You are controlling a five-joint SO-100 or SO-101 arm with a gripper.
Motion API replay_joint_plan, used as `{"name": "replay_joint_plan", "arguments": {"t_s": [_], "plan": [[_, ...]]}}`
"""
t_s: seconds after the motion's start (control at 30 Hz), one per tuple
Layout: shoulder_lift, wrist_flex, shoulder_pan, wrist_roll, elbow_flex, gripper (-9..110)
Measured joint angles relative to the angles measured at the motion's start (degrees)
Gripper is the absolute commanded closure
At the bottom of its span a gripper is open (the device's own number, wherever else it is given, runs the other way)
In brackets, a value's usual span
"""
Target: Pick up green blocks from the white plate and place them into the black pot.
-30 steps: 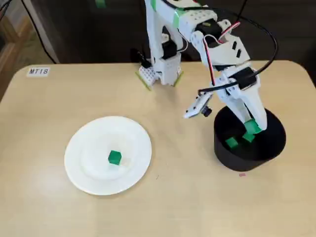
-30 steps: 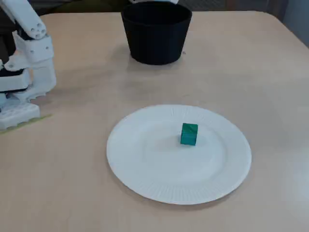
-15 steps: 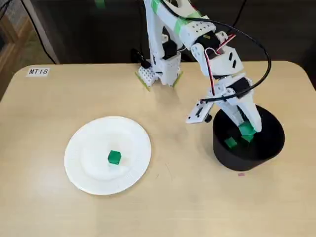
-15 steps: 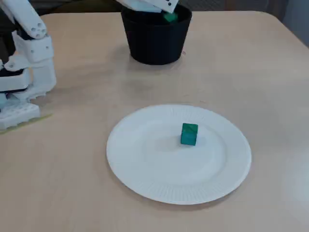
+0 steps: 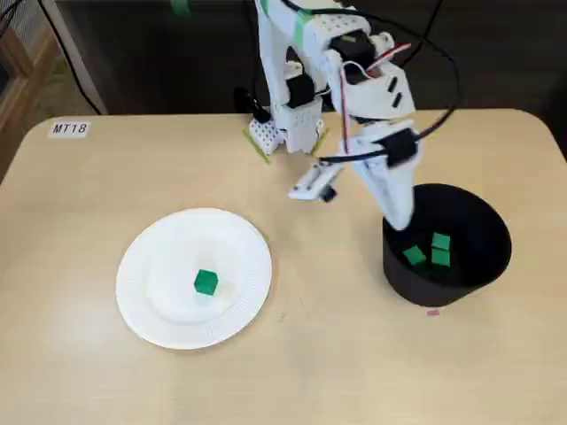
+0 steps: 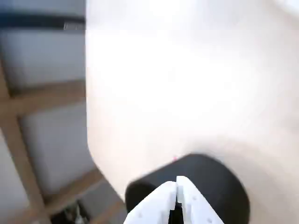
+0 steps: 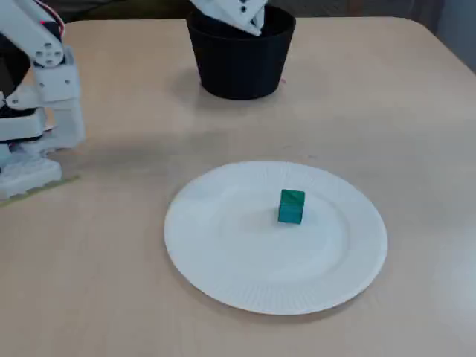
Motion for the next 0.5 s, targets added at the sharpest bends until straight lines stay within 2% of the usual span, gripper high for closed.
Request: {"name": "replay_joint_plan", "arguments": {"t_s": [0.2,0.4,0.5], "plan": [[-7.56,3.87,19.07,-1.32,-1.05,104],[-25.14,9.14,26.37,-5.98,-11.43,103],[-30.85,10.11,29.18,-8.09,-15.38,77]]}}
